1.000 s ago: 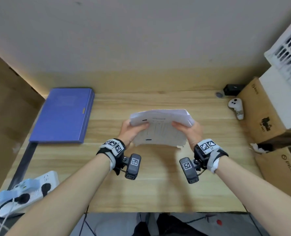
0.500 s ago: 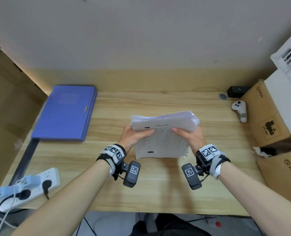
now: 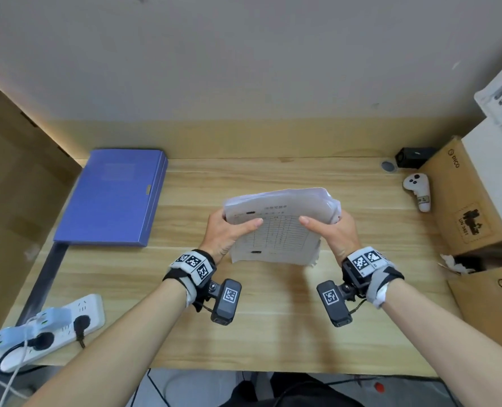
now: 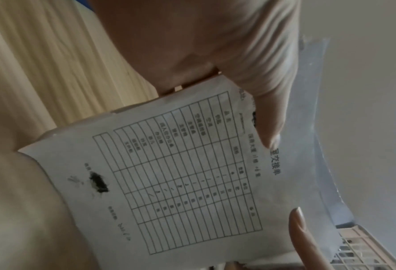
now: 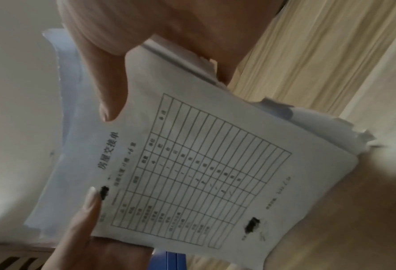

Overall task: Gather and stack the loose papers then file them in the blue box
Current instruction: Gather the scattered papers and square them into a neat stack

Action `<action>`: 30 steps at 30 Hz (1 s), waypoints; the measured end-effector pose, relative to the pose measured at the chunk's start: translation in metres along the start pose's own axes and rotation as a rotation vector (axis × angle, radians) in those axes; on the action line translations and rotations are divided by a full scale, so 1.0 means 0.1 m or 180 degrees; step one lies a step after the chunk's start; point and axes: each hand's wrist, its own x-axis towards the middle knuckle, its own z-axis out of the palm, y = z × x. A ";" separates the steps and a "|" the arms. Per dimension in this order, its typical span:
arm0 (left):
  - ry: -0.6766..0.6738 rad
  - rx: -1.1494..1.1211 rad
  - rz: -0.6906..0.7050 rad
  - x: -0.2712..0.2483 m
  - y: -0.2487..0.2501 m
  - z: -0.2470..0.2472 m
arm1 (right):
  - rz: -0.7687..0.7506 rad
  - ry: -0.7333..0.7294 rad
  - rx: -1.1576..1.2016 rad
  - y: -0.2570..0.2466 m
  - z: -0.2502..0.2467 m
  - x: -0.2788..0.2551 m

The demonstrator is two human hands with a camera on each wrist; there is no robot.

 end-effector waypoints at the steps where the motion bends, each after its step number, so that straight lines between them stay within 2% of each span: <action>1: -0.0022 -0.0022 0.0008 0.01 0.03 0.01 | -0.0033 0.0007 -0.0015 -0.03 0.02 0.01; 4: 0.0095 -0.0186 -0.0037 0.00 0.00 0.02 | -0.0073 0.0008 -0.0044 -0.07 0.08 0.00; 8: 0.0182 -0.0225 -0.0088 -0.03 -0.06 0.05 | -0.0140 0.0281 -0.0056 -0.10 0.14 -0.02; 11: 0.0131 -0.0204 -0.0078 -0.02 -0.10 0.00 | -0.0492 0.0481 -0.0254 -0.20 0.14 -0.04; 13: 0.0046 -0.0114 -0.0038 -0.03 -0.11 -0.04 | -0.0802 0.0473 -0.0332 -0.31 0.15 -0.04; 15: -0.0017 -0.0040 -0.0023 -0.05 -0.12 -0.07 | -0.0864 0.0396 -0.0434 -0.37 0.18 -0.04; 19: -0.0042 -0.0057 -0.0118 -0.06 -0.17 -0.11 | -0.0753 0.0385 -0.0568 -0.29 0.20 -0.03; 25: -0.0081 0.0071 -0.0205 -0.07 -0.18 -0.10 | -0.0433 0.0464 -0.0216 -0.23 0.18 -0.08; 28: -0.0091 -0.0042 -0.0224 -0.07 -0.14 -0.11 | -0.0473 0.0432 -0.0255 -0.23 0.17 -0.12; 30: -0.0066 -0.0143 -0.0222 -0.06 -0.13 -0.14 | -0.0286 0.0436 -0.0260 -0.22 0.13 -0.09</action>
